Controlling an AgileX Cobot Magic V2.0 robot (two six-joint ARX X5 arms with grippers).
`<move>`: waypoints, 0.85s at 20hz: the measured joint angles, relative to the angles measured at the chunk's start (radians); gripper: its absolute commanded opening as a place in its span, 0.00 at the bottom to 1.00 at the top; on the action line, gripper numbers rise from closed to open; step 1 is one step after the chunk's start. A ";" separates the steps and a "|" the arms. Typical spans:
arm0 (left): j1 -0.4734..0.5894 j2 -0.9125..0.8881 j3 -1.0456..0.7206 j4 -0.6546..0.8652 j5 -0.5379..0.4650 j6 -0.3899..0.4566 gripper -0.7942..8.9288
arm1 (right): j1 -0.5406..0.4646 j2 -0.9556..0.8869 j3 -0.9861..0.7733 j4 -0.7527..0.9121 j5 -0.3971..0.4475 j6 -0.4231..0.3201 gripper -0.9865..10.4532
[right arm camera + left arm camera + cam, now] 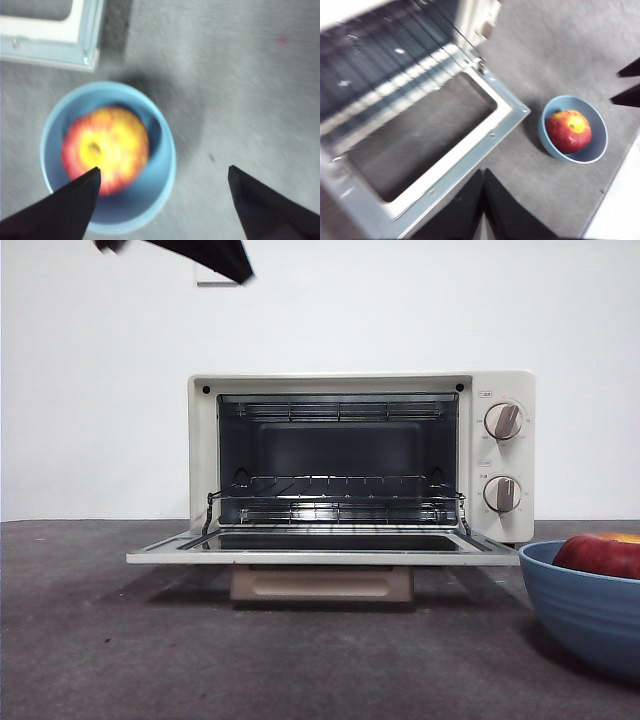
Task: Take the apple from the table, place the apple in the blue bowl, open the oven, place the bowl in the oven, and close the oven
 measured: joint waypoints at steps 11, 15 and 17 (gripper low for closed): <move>0.131 -0.163 -0.288 0.002 0.000 0.019 0.09 | -0.053 0.241 -0.038 0.161 -0.067 -0.035 0.33; 0.142 -0.171 -0.306 0.031 0.000 0.011 0.09 | -0.048 0.245 -0.116 0.198 -0.068 -0.034 0.32; 0.142 -0.171 -0.306 0.051 0.000 0.004 0.09 | -0.040 0.245 -0.124 0.219 -0.069 -0.034 0.29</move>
